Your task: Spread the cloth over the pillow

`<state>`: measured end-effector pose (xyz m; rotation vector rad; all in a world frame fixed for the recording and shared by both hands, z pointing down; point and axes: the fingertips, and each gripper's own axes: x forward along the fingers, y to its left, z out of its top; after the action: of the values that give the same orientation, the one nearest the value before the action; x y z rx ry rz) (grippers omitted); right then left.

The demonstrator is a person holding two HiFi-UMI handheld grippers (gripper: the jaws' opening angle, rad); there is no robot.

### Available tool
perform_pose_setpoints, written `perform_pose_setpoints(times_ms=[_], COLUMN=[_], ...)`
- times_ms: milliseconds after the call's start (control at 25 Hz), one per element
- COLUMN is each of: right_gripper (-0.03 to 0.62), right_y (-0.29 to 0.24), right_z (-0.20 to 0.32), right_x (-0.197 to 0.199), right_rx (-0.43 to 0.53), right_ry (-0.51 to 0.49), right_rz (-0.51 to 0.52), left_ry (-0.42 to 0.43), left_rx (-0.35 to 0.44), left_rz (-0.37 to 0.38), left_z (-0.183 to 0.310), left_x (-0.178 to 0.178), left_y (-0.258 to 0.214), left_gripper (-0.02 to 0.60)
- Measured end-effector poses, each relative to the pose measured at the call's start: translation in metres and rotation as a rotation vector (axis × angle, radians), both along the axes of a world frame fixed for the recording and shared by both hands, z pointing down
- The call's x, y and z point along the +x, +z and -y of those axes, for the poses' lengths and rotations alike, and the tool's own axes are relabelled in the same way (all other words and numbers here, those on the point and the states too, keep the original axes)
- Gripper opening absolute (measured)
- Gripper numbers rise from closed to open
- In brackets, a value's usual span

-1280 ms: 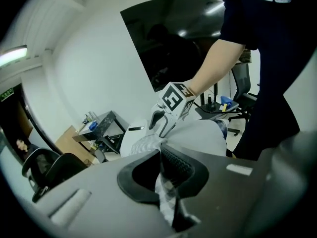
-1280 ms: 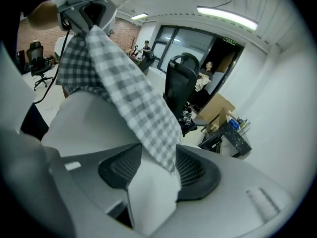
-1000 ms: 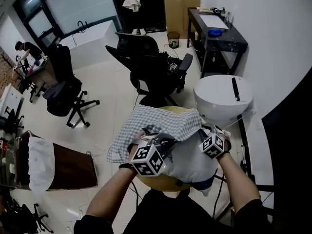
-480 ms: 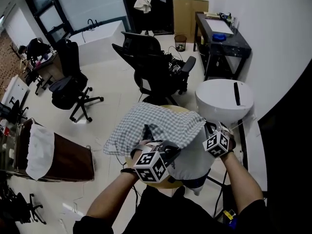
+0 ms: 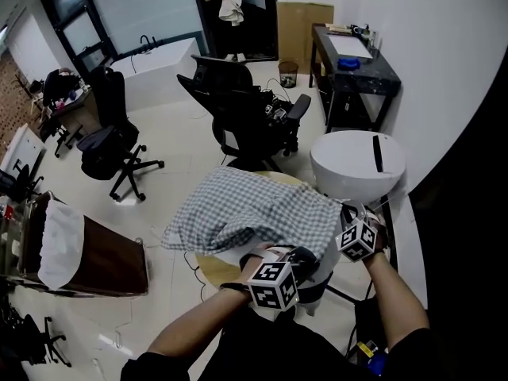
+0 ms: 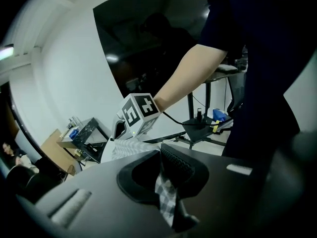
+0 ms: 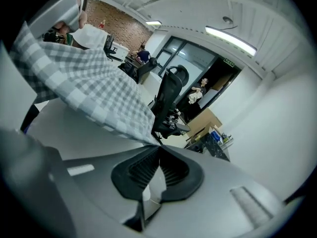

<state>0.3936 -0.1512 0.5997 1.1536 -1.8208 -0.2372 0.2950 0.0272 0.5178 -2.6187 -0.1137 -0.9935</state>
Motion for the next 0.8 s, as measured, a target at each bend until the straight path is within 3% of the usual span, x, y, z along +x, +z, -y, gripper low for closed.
perform_pose_setpoints(times_ms=[440, 800], right_gripper=[0.0, 0.0], right_y=[0.025, 0.067], right_z=[-0.029, -0.06], right_x=[0.074, 0.11], right_rx=[-0.033, -0.109], right_ry=[0.13, 0.199], right_rz=[-0.026, -0.025], left_ry=[0.129, 0.203], left_rx=[-0.041, -0.082], left_rz=[0.006, 0.061], left_z=[-0.028, -0.047], left_x=[0.072, 0.098], left_y=[0.014, 0.039], left_gripper=[0.0, 0.0])
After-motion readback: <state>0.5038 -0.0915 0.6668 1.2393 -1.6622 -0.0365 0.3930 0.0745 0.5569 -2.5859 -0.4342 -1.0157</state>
